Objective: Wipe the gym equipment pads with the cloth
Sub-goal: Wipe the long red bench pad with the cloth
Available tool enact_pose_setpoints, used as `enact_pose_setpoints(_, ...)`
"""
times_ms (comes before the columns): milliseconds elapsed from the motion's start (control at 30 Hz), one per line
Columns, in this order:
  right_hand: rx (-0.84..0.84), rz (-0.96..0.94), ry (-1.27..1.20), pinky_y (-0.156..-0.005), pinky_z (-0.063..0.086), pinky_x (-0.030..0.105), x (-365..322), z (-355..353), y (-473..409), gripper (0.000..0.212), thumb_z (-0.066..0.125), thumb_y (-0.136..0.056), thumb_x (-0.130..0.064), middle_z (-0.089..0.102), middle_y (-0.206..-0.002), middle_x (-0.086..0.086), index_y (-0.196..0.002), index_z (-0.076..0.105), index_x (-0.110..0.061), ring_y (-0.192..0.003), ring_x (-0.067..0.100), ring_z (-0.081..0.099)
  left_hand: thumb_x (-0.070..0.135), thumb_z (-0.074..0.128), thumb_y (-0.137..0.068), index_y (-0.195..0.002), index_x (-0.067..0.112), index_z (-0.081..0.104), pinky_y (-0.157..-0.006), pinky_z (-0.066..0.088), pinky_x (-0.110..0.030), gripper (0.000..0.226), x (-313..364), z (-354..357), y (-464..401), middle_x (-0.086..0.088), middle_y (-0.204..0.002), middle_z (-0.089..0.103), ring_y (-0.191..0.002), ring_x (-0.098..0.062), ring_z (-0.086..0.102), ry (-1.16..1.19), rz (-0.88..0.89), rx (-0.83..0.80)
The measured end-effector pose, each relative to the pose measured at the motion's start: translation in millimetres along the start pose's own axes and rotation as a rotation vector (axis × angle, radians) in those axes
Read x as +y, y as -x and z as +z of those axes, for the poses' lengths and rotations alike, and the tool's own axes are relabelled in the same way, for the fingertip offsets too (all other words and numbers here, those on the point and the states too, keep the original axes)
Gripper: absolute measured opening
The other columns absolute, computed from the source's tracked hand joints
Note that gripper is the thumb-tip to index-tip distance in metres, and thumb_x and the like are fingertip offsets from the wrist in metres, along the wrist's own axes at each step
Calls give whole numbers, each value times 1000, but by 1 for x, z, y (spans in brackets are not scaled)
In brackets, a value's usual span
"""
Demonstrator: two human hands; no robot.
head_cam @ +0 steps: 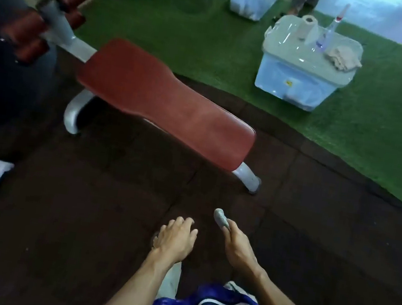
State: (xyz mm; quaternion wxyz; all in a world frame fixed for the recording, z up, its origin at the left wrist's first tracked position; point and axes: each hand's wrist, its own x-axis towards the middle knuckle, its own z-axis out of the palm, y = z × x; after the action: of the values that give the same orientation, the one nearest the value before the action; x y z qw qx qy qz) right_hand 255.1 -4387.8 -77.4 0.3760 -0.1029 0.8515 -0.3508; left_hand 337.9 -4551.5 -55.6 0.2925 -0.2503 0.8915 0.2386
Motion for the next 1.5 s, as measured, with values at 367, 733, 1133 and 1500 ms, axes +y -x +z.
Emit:
enact_pose_setpoints(367,296,156,-339,-76,35,-5,-77,1,-134,33,41,-105,-24,62,-115,-11,-136,53,-26,-108,6,58,39,41,-104,-141,20,48,-103,40,-42,43,-37,-145,-182,-4,-134,54,-123,-26,52,-237,213,80)
enact_pose_setpoints(733,416,155,-368,-120,26,23,-39,16,-333,46,36,-106,-20,42,-154,-8,-153,36,-22,-142,3,37,33,57,-97,-135,12,57,-104,43,-50,43,-57,-140,-397,-15,-140,53,-131,-33,50,-261,412,323)
enact_pose_setpoints(1133,819,250,124,-125,6,45,-35,70,-552,57,27,-107,-30,2,-167,12,-159,10,-12,-155,29,-1,45,33,-104,-156,15,28,-123,16,-50,60,-93,-121,-593,-17,-167,12,-155,-31,12,-324,573,470)
enact_pose_setpoints(1500,817,505,250,-121,16,56,37,31,-512,68,17,-99,-49,3,-167,9,-159,11,-17,-155,28,4,51,25,-103,-159,19,18,-126,12,-47,65,-95,-113,-599,-12,-168,8,-156,-27,8,-413,531,502)
